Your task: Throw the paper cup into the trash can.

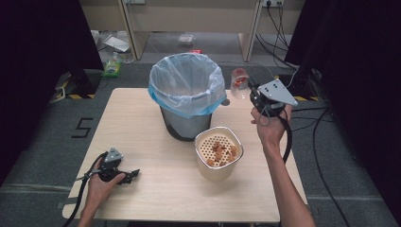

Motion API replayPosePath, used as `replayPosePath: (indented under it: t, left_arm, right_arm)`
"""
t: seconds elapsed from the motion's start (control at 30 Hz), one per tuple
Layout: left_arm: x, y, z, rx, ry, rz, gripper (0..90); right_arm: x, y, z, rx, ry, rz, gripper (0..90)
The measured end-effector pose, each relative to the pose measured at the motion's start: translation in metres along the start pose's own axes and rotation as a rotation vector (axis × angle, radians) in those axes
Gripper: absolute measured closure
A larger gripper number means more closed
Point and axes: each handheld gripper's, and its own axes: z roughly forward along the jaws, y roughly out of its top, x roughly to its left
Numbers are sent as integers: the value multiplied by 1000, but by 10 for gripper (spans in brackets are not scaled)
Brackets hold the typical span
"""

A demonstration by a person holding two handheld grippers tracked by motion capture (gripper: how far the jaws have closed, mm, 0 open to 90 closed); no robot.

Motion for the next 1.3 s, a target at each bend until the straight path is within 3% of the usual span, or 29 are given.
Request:
replayPosePath:
  t: [0.33,0.47,0.63,0.67,1.03,1.13,1.17,1.23,1.3]
  left_arm:
    - [0,0,0,0,0,1,0]
    - [0,0,0,-1,1,0,0]
    - [0,0,0,0,1,0,0]
    - [0,0,0,0,1,0,0]
    - [0,0,0,-1,1,0,0]
    - [0,0,0,0,1,0,0]
    - [0,0,0,0,1,0,0]
    - [0,0,0,0,1,0,0]
    - [0,0,0,0,1,0,0]
  right_arm:
    - [-5,34,17,-15,14,-15,870]
    - [4,58,29,-19,40,-35,869]
    - [15,69,40,-11,76,-44,868]
    - [24,72,49,5,99,-47,867]
    - [59,65,90,84,199,-93,849]
    - [66,63,99,92,216,-111,811]
    - [68,63,105,108,223,-107,729]
    - [68,63,106,112,219,-100,719]
    - [67,65,107,113,222,-91,653]
